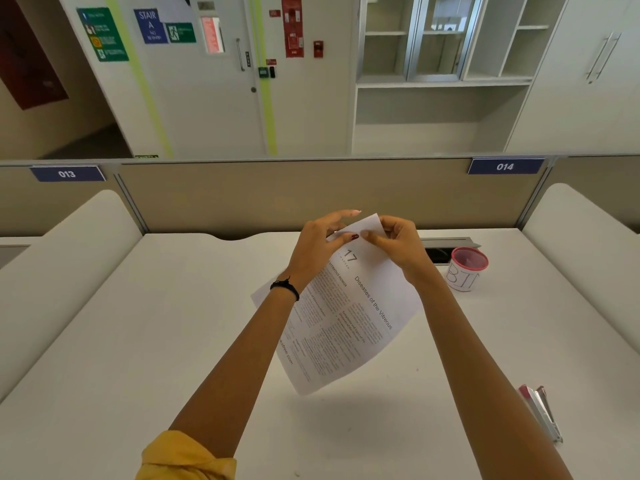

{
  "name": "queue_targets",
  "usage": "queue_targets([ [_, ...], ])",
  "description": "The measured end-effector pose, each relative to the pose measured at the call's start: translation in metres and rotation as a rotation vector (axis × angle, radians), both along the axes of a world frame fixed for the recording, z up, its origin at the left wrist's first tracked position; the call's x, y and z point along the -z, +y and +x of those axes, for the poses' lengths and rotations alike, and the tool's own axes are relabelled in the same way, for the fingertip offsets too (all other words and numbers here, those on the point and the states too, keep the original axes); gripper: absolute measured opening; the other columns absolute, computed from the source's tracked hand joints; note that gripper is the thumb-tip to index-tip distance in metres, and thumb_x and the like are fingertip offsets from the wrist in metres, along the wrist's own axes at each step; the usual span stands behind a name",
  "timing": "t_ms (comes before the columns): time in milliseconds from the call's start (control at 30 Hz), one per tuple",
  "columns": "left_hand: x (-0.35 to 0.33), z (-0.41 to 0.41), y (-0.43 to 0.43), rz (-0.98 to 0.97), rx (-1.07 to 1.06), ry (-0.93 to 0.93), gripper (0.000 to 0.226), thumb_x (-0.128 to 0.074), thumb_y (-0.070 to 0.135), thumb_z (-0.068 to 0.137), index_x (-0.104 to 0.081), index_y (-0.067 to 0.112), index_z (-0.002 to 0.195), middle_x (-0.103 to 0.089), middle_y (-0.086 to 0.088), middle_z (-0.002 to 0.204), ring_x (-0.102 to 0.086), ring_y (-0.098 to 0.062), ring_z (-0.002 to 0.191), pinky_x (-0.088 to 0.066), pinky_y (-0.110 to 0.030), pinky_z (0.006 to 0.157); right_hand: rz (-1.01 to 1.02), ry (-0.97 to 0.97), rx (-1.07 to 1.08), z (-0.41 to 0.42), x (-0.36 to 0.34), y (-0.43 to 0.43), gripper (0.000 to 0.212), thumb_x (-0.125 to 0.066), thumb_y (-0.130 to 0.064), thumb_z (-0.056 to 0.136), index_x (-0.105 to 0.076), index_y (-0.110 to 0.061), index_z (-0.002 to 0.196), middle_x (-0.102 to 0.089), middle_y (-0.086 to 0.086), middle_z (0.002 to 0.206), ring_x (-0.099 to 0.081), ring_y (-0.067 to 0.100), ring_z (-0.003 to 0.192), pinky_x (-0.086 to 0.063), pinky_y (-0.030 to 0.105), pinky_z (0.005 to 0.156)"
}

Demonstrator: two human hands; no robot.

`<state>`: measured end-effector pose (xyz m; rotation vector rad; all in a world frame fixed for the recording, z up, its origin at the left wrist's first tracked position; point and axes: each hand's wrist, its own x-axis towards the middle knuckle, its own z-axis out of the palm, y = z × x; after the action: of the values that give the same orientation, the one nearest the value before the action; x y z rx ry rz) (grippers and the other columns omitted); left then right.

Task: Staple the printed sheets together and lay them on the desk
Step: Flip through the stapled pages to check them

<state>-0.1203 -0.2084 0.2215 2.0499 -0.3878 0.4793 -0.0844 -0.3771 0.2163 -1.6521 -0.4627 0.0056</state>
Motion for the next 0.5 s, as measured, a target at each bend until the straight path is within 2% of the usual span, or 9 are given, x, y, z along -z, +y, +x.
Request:
queue_targets([
  [133, 0.002, 0.0, 0.003, -0.019, 0.002, 0.013, 0.04, -0.061, 0.017, 0.086, -0.053, 0.016, 0.126, -0.06, -0.005, 0.125, -0.062, -0.012, 0.1, -0.054, -0.016, 0.076, 0.0, 0.006, 0.014, 0.001, -0.002, 0.004, 0.017, -0.066, -0.014, 0.084, -0.067, -0.005, 0.099, -0.07, 0.008, 0.089, -0.069, 0.016, 0.072, -0.055, 0.022, 0.062],
  [300, 0.0, 0.0, 0.007, -0.04, 0.003, 0.02, 0.037, -0.06, 0.019, 0.087, -0.055, 0.018, 0.123, -0.064, -0.002, 0.116, -0.066, -0.01, 0.087, -0.056, -0.019, 0.067, 0.001, -0.002, 0.036, 0.002, -0.003, 0.009, 0.018, -0.057, -0.017, 0.091, -0.066, -0.003, 0.099, -0.069, 0.003, 0.083, -0.067, 0.006, 0.064, -0.052, 0.018, 0.058],
  [500, 0.003, 0.003, 0.014, -0.034, -0.021, 0.016, 0.035, -0.06, 0.019, 0.087, -0.056, 0.018, 0.122, -0.066, 0.0, 0.108, -0.066, -0.006, 0.078, -0.054, -0.015, 0.061, 0.0, 0.012, -0.043, 0.006, -0.007, 0.009, 0.019, -0.066, -0.005, 0.083, -0.065, -0.006, 0.102, -0.071, 0.003, 0.089, -0.07, 0.013, 0.072, -0.057, 0.023, 0.064],
])
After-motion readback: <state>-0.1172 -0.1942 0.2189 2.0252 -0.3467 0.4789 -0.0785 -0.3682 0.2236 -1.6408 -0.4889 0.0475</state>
